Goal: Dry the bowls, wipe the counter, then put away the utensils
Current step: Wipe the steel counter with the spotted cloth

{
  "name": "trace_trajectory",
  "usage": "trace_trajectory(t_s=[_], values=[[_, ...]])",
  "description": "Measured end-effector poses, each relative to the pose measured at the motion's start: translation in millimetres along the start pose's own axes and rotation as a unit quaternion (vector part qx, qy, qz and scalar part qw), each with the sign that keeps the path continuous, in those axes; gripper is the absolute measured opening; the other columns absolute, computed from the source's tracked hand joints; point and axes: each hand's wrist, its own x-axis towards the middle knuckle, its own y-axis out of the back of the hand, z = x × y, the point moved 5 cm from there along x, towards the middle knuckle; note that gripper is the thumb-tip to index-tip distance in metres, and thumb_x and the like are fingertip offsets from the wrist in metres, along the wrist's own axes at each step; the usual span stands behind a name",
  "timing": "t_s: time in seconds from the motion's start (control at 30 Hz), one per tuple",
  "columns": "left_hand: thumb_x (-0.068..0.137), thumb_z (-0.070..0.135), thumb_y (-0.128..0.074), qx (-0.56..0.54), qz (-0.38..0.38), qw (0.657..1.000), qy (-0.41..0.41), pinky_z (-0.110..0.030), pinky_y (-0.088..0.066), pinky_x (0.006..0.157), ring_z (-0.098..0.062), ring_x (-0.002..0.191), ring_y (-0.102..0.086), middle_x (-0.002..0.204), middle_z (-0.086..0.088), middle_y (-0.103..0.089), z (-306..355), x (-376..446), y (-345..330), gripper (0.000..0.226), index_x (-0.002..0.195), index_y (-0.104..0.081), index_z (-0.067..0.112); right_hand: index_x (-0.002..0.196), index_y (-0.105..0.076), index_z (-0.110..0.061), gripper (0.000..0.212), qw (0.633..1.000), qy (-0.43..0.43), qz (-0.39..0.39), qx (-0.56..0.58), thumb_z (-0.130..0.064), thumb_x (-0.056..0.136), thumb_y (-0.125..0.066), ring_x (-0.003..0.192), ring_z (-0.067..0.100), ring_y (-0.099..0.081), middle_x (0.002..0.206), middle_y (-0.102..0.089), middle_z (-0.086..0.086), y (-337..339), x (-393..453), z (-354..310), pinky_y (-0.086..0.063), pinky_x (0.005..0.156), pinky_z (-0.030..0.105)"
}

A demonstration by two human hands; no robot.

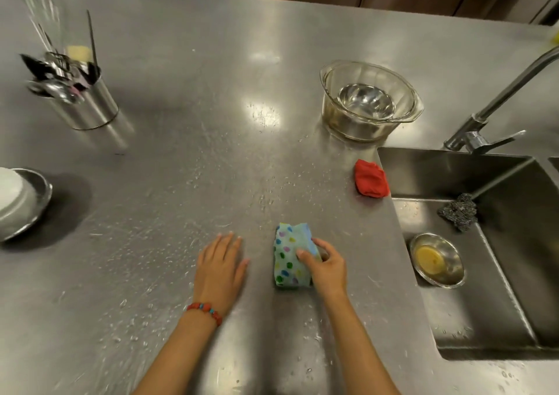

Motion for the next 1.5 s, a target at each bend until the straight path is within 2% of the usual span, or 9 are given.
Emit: trace_trajectory(t_s=[0.13,0.27,0.4,0.53,0.7,1.0,1.13,1.27,1.5], values=[[0.093,0.053,-0.004,0.004,0.005,1.0,0.026,-0.056,-0.049,0.082,-0.042,0.103,-0.061,0.111,-0.021,-0.067,-32,-12,5,0.082,0.107,-0.065,0.0,0.123,-0.054,-0.013,0.046,0.98,0.064,0.048,-0.181,-0.022,0.081,-0.068,0.1,0.025,-0.059,0.112,-0.06,0.011,-29,-20,14,-0.049,0.08,0.032],[0.094,0.045,-0.02,0.009,0.005,1.0,0.026,-0.056,-0.049,0.082,-0.042,0.104,-0.061,0.111,-0.022,-0.066,-44,-14,7,0.065,0.106,-0.066,0.001,0.134,-0.045,-0.018,0.05,0.878,0.213,0.108,-0.415,-0.03,0.087,-0.059,0.134,0.037,-0.032,0.145,-0.036,0.017,-42,-30,10,-0.032,0.106,0.048],[0.086,0.023,-0.059,0.007,0.024,0.999,0.033,-0.057,-0.033,0.102,-0.041,0.126,-0.042,0.135,-0.02,-0.05,-56,-11,-8,0.044,0.126,-0.052,0.006,0.128,-0.053,-0.013,0.048,0.785,0.338,0.026,-0.518,-0.024,0.084,-0.065,0.128,0.038,-0.044,0.138,-0.049,0.016,-73,-26,15,-0.032,0.106,0.055],[0.094,0.034,-0.041,0.052,-0.028,0.997,0.043,-0.045,-0.011,0.115,-0.028,0.142,-0.013,0.153,-0.008,-0.02,-70,-11,-29,0.053,0.142,-0.025,0.017,0.139,-0.038,-0.018,0.045,0.799,0.297,-0.005,-0.522,-0.031,0.096,-0.041,0.139,0.031,-0.026,0.148,-0.035,0.009,-78,20,-1,-0.016,0.116,0.048],[0.094,0.033,-0.041,0.035,-0.013,0.999,0.029,-0.045,-0.009,0.115,-0.026,0.142,-0.011,0.154,-0.007,-0.019,-65,2,-25,0.052,0.142,-0.025,0.018,0.144,-0.024,-0.025,0.047,0.803,0.255,0.0,-0.538,-0.034,0.098,-0.032,0.143,0.027,-0.012,0.154,-0.022,0.001,-89,74,-37,-0.009,0.116,0.045],[0.094,0.034,-0.041,0.027,-0.023,0.999,0.034,-0.046,-0.006,0.115,-0.025,0.143,-0.01,0.154,-0.007,-0.018,-55,37,-27,0.052,0.142,-0.026,0.019,0.135,-0.043,-0.026,0.046,0.74,0.382,-0.114,-0.541,-0.04,0.093,-0.033,0.132,0.029,-0.04,0.143,-0.045,0.003,-70,38,-2,-0.033,0.107,0.043],[0.093,0.035,-0.044,0.043,-0.031,0.998,0.038,-0.049,-0.009,0.114,-0.028,0.141,-0.016,0.152,-0.007,-0.024,-58,39,-33,0.052,0.14,-0.03,0.019,0.139,-0.036,-0.023,0.045,0.783,0.311,-0.012,-0.538,-0.035,0.096,-0.039,0.135,0.032,-0.029,0.149,-0.034,0.007,-64,128,-47,-0.021,0.111,0.042],[0.087,0.042,-0.03,0.047,-0.021,0.998,0.034,-0.059,-0.03,0.103,-0.037,0.128,-0.042,0.138,-0.015,-0.048,-55,41,-29,0.055,0.128,-0.051,0.012,0.14,-0.035,-0.022,0.045,0.807,0.275,0.031,-0.521,-0.033,0.096,-0.038,0.135,0.031,-0.026,0.148,-0.033,0.005,-75,157,-69,-0.022,0.111,0.044],[0.094,0.048,0.002,0.075,-0.068,0.993,0.064,-0.058,-0.04,0.092,-0.037,0.116,-0.054,0.126,-0.015,-0.059,-55,39,-28,0.076,0.12,-0.058,0.011,0.135,-0.043,-0.026,0.044,0.716,0.431,-0.191,-0.515,-0.039,0.094,-0.036,0.136,0.028,-0.035,0.145,-0.042,0.001,-91,77,-22,-0.025,0.11,0.041]])
